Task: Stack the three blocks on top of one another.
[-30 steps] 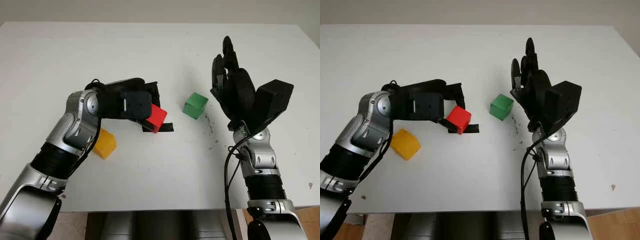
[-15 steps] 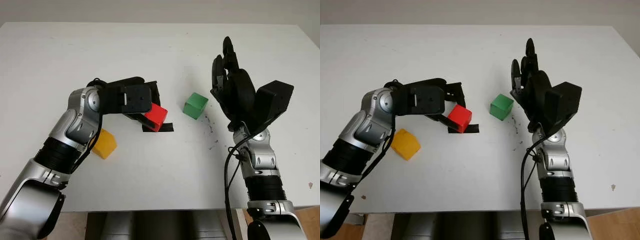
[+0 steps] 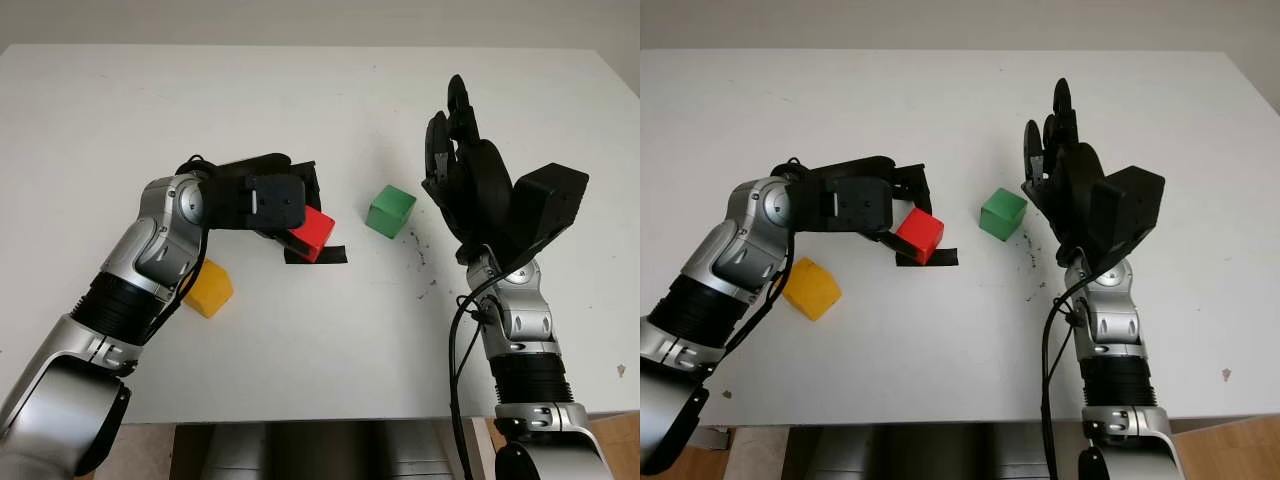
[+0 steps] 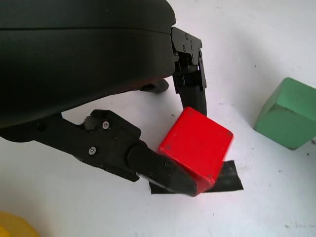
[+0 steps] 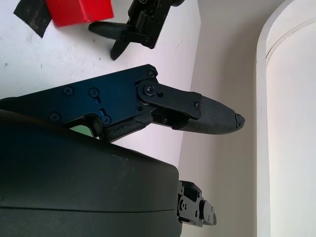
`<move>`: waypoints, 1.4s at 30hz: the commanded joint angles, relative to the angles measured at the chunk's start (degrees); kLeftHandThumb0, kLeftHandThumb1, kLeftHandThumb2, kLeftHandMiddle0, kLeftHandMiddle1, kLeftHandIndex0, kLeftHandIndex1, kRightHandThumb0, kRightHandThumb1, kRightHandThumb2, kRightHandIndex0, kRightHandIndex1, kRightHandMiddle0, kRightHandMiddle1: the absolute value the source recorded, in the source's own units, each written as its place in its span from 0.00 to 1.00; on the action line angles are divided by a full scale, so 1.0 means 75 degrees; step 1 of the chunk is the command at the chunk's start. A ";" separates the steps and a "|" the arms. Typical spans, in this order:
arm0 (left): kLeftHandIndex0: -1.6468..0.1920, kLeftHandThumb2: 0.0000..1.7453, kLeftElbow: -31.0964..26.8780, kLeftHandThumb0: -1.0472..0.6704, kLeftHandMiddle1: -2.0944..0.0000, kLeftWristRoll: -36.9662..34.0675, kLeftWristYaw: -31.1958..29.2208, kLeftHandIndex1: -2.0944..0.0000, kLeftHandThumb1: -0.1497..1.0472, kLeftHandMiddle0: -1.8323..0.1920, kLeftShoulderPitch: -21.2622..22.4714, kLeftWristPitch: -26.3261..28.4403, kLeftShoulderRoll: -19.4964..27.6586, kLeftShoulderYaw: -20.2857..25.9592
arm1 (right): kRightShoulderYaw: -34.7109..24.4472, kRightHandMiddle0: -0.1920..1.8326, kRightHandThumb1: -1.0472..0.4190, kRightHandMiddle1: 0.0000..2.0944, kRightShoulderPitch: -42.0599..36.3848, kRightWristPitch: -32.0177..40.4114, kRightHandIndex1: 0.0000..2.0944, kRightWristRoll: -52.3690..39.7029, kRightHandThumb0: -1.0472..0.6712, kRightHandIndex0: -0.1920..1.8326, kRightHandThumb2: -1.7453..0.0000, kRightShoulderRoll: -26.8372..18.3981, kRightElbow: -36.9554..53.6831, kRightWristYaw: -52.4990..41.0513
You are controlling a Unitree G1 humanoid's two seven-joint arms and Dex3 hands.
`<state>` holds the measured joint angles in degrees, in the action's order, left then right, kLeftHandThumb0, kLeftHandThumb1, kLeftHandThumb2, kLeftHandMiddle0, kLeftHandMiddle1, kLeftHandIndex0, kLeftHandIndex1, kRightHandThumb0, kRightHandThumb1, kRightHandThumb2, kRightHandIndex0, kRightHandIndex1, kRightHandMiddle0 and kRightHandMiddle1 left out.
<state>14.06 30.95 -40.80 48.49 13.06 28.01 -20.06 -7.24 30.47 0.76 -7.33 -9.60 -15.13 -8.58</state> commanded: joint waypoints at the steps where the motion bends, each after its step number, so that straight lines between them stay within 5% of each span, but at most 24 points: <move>1: 0.82 0.03 -0.0040 0.28 0.97 0.0029 -0.0125 0.73 0.94 0.88 0.0115 -0.0005 0.0082 -0.0120 | 0.0015 0.00 0.00 0.00 -0.0054 -0.0008 0.00 0.0018 0.21 0.00 0.63 0.0013 0.0183 0.0038; 7: 0.87 0.05 0.0092 0.20 0.98 0.0035 -0.0426 0.90 1.00 0.90 0.0189 -0.0138 0.0161 -0.0170 | 0.0005 0.00 0.00 0.00 -0.0034 0.0014 0.00 -0.0021 0.21 0.00 0.63 0.0037 0.0162 0.0052; 16: 0.97 0.18 -0.0368 0.11 0.99 -0.0358 -0.0694 0.97 1.00 0.95 0.0003 -0.0229 0.0333 0.0114 | 0.0053 0.00 0.00 0.00 0.0011 0.0069 0.00 0.0031 0.21 0.00 0.63 0.0016 0.0153 0.0028; 24: 0.97 0.21 -0.1176 0.13 0.98 -0.1522 0.0045 0.97 1.00 0.97 -0.0366 0.0090 0.0397 0.1462 | 0.0028 0.00 0.00 0.00 0.0025 0.0092 0.00 0.0004 0.21 0.00 0.63 -0.0002 0.0131 0.0017; 35: 0.95 0.19 -0.0819 0.16 0.98 -0.3153 0.1710 0.97 1.00 0.98 -0.1169 -0.1340 0.0474 0.3274 | -0.0007 0.00 0.00 0.00 0.0063 0.0149 0.00 -0.0037 0.22 0.00 0.62 -0.0066 0.0084 -0.0118; 42: 0.86 0.07 -0.0365 0.21 0.96 -0.3931 0.1032 0.94 0.99 0.90 -0.1654 -0.2087 0.1275 0.3712 | -0.0038 0.00 0.00 0.00 -0.0001 0.0112 0.00 0.0034 0.23 0.00 0.61 -0.0188 0.0174 -0.0171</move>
<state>11.26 2.09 -32.14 36.74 -1.42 35.55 6.79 -7.36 30.50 1.82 -7.21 -10.12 -15.02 -9.73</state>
